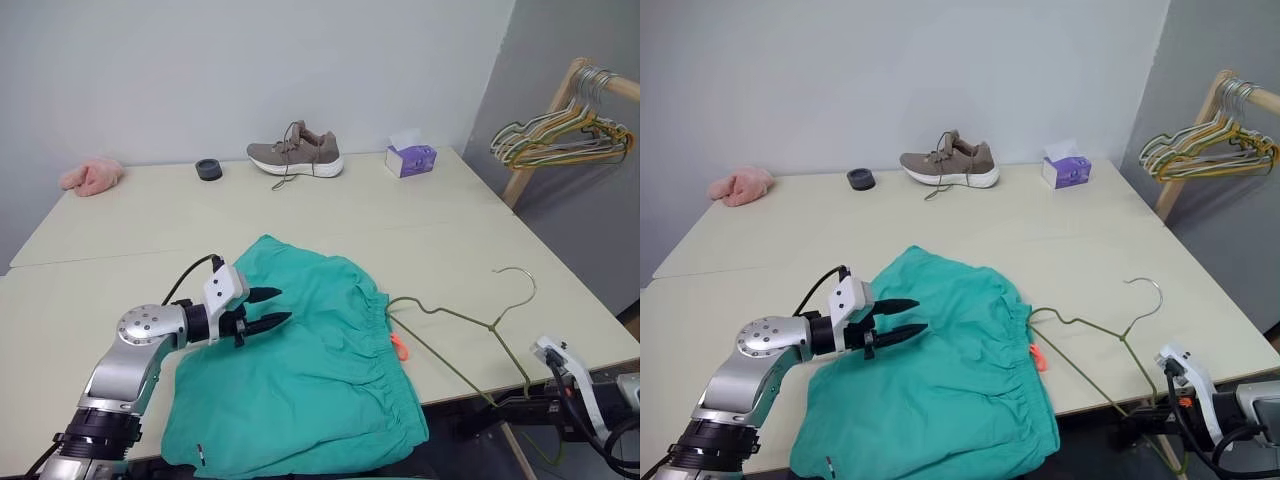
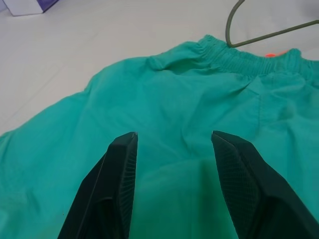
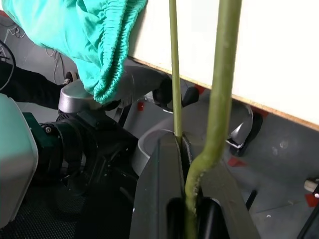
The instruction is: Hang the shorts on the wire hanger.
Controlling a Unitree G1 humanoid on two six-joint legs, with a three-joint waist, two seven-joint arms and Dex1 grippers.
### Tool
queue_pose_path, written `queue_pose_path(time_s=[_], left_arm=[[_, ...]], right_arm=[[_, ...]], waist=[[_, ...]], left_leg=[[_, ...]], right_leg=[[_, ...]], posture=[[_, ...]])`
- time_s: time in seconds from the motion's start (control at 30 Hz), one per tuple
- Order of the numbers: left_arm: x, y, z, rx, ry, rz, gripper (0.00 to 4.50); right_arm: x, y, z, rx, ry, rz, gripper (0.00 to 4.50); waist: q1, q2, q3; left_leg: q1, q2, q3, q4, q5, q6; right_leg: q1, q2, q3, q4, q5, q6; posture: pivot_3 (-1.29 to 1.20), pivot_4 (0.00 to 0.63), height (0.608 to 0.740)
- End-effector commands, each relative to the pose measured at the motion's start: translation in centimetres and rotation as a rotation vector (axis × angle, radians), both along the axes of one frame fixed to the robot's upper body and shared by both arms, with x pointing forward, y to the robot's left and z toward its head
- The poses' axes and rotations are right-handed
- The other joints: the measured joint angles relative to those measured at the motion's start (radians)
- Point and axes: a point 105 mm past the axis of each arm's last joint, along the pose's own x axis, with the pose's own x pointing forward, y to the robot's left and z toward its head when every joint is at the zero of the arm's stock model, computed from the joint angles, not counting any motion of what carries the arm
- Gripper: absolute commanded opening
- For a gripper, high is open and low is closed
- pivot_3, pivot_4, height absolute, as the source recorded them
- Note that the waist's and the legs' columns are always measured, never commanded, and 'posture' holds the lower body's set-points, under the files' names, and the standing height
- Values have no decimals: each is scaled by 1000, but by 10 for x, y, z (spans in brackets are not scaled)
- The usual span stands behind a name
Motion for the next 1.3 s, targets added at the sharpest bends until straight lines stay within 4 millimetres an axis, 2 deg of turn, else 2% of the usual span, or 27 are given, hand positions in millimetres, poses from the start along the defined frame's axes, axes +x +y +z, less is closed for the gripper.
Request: queue_pose_path(time_s=[0.03,0.23,0.37,0.57,0.77,0.93,1.03,1.3], left_arm=[[-10,-6,10,-14,5,-72,2475],[-6,-5,12,-9,-5,-59,2475],[-4,-5,12,-6,-7,-54,2475],[0,-5,13,0,-21,-44,2475],[0,1,13,4,-34,-12,2475],[-1,1,13,1,-42,7,2475],[0,2,14,-2,-51,22,2475],[6,3,18,-12,-82,64,2475]], right_arm=[[-5,8,5,19,1,50,0],[-12,8,7,26,9,68,0],[-11,15,9,40,2,98,0],[3,22,3,45,-1,107,0],[8,19,-10,0,63,121,0],[15,22,-12,6,102,125,0],[24,32,-9,59,128,108,0],[51,67,-18,126,175,19,0]], waist=[[0,0,0],[5,0,0],[4,0,0],[-1,-1,-1],[7,-1,-1],[7,-1,-1],[7,-1,-1],[11,-1,-1]], left_leg=[[0,0,0,0,0,0],[0,0,0,0,0,0],[0,0,0,0,0,0],[1,0,0,0,0,0],[0,0,0,0,0,0],[0,0,0,0,0,0],[0,0,0,0,0,0],[0,0,0,0,0,0]], right_leg=[[0,0,0,0,0,0],[0,0,0,0,0,0],[0,0,0,0,0,0],[0,0,0,0,0,0],[-1,0,0,0,0,0],[-1,0,0,0,0,0],[0,0,0,1,0,0],[-1,0,0,0,1,-1]], posture=[[-179,0,740],[-183,0,740],[-187,0,740],[-177,0,740],[-144,0,740],[-127,0,740],[-124,0,740],[-109,0,740]])
